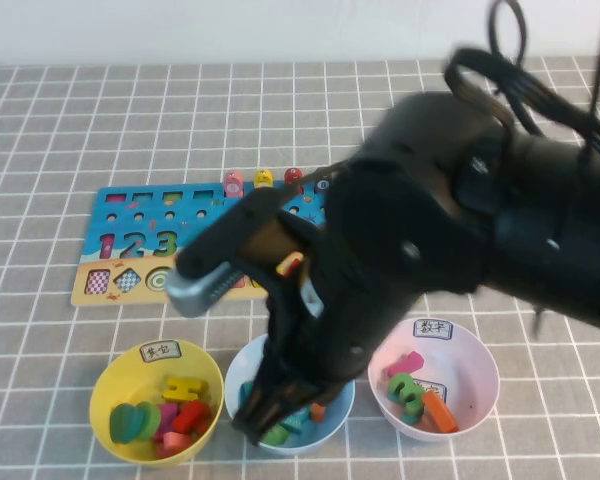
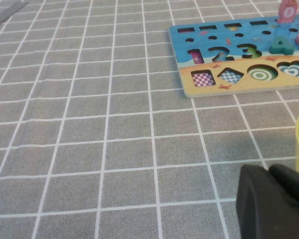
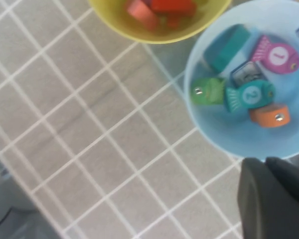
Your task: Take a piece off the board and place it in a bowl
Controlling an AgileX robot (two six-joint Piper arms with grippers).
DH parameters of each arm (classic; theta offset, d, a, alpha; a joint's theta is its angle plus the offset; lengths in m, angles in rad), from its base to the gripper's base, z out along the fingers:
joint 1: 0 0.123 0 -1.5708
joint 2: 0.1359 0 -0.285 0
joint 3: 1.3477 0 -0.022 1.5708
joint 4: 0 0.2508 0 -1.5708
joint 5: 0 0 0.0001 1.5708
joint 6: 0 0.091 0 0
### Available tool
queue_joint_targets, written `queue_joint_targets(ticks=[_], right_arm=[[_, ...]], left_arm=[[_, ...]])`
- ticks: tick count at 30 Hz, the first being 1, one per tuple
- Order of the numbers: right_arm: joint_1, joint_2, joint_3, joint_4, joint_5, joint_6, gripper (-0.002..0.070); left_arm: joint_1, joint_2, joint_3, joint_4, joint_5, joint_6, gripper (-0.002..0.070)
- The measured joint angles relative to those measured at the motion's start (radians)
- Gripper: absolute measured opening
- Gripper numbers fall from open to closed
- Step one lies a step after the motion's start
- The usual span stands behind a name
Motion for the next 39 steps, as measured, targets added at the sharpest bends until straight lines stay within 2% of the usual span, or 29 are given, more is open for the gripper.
queue_joint_targets(ticks=[6, 19, 25, 39], right_arm=[[-0.047, -0.057, 0.196, -0.023, -0.215, 0.000, -0.0017], [-0.253, -0.272, 0.608, -0.029, -0.614, 0.000, -0.0017], [-0.392, -0.418, 0.741, -0.030, -0.708, 0.000, -0.0017], [-0.823, -0.857, 1.070, -0.032, -0.830, 0.000, -0.0017]], left_arm=[[0.000, 0.000, 0.000, 0.000, 0.000, 0.000, -0.0001], [0.000, 0.000, 0.000, 0.000, 0.000, 0.000, -0.0001], [0.000, 0.000, 0.000, 0.000, 0.000, 0.000, -0.0001], [0.000, 0.000, 0.000, 0.000, 0.000, 0.000, -0.0001]])
